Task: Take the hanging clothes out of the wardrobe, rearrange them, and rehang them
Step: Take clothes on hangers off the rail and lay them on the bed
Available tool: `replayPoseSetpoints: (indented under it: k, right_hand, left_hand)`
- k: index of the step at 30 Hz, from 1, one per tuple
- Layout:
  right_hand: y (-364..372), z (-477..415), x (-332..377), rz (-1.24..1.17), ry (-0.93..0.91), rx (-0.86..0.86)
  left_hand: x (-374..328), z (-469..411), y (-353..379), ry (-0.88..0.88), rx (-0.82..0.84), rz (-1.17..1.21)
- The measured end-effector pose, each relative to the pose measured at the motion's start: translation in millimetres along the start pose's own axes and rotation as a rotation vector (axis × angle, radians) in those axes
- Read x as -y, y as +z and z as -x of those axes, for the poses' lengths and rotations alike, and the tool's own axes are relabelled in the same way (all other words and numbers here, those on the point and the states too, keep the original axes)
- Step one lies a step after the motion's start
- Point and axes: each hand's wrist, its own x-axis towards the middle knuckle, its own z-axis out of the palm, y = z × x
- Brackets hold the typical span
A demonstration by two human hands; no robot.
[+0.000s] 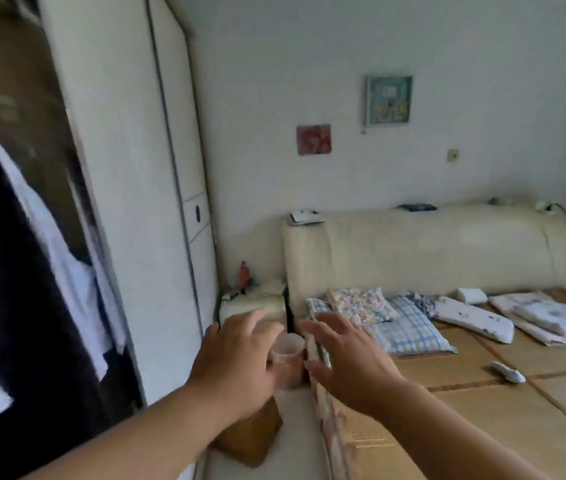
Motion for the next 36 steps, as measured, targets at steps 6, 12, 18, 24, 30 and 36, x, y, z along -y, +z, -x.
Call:
replayPoseSetpoints:
  k: [6, 12, 18, 24, 30, 36]
  right_hand:
    - [31.4, -91.6, 117.4, -0.033, -0.188, 0.008]
    - [59.4, -155.6, 205.2, -0.089, -0.399, 0.051]
    - [74.2, -223.8, 274.0, -0.158, -0.644, 0.027]
    - [78.9, -282.6, 319.5, -0.261, -0.928, -0.005]
    - [57.1, -328.4, 340.7, -0.37, -1.19, -0.065]
    - [25.0, -346.7, 378.8, -0.53, -1.385, -0.116]
  left_hand:
    - [127.0, 40.3, -36.1, -0.249, -0.023, -0.11]
    - [198.6, 67.0, -57.6, -0.456, -0.031, -0.182]
    - [248.8, 71.8, -80.6, -0.676, -0.099, -0.258]
    - [276.2, 61.7, -108.6, -0.836, -0.194, -0.438]
    - [267.8, 45.8, -145.7, -1.012, -0.303, -0.64]
    - [236.0, 45.9, -201.6, -1.154, -0.35, -0.85]
